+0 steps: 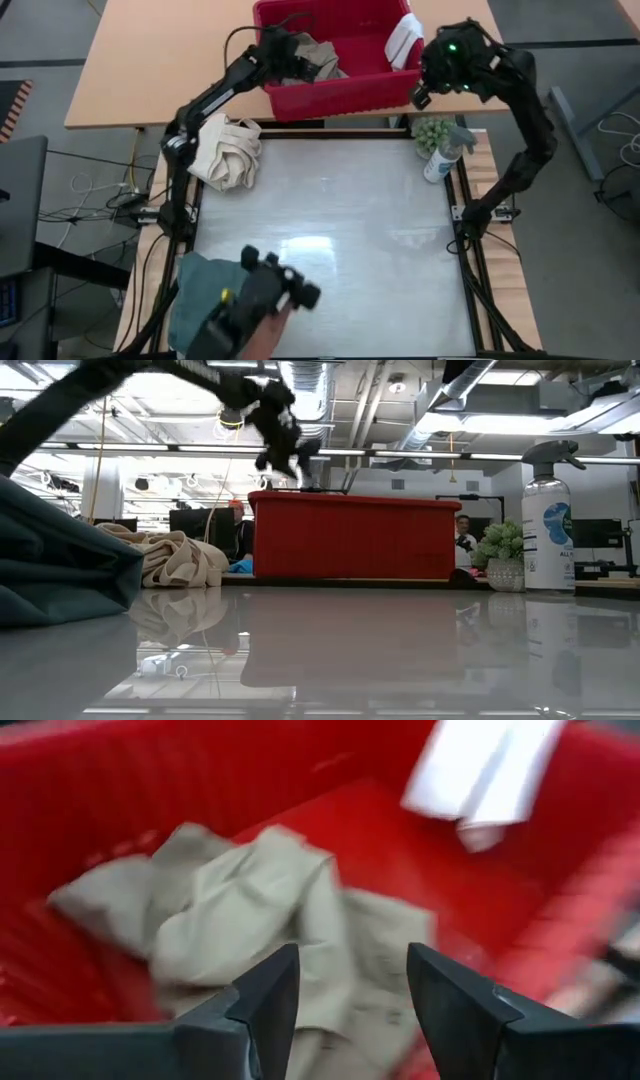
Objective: Fold Laundry from Bin
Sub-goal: Put the brown shorts in the center of the table
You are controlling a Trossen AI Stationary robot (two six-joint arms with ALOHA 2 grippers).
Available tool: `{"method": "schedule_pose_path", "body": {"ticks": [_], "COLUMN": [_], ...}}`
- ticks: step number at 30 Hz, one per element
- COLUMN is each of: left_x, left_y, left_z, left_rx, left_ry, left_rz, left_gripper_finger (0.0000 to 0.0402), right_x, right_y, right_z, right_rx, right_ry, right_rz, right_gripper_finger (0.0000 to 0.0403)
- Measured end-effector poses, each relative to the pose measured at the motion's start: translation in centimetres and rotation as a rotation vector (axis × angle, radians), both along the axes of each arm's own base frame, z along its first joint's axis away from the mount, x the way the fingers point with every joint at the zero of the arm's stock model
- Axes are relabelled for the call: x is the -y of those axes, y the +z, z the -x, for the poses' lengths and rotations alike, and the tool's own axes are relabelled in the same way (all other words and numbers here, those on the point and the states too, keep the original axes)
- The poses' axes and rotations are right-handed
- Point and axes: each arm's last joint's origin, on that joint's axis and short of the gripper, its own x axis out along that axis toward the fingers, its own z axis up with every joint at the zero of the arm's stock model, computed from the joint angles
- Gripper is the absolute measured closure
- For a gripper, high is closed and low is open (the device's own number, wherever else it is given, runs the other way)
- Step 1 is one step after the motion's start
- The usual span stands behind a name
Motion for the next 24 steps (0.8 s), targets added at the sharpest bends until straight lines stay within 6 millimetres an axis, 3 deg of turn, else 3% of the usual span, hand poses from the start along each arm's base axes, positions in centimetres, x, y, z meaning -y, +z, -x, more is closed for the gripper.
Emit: {"method": "schedule_pose_path", "body": {"ticks": [4, 7, 16, 20, 24], "left_x": [-4.0, -5.8, -8.1, -9.2, -9.5], "left_y": [-3.8, -5.8, -6.8, -6.4, -4.3], "left_z": [0.9, 1.9, 6.1, 7.6, 8.5], "left_rx": [-0.022, -0.068, -0.249, -0.298, -0.259], "left_ry": [0.070, 0.108, 0.244, 0.280, 0.312], "left_rz": [0.064, 0.112, 0.109, 0.043, -0.001], "left_gripper_finger": [0.0228, 0.0229, 0.0229, 0.0229, 0.0229], "right_x": [2.4, 4.3, 10.0, 11.8, 12.6], "right_y": [-1.4, -2.6, -6.8, -7.1, -6.4], "right_z": [-1.4, -2.4, -5.1, -4.6, -3.7], "right_rx": [-0.038, -0.070, -0.261, -0.185, -0.110], "right_ry": [-0.014, -0.013, 0.037, 0.051, 0.073], "right_rz": [-0.053, -0.099, -0.163, -0.185, -0.160], "right_gripper_finger": [0.0339, 0.0339, 0.0339, 0.0339, 0.0339]}}
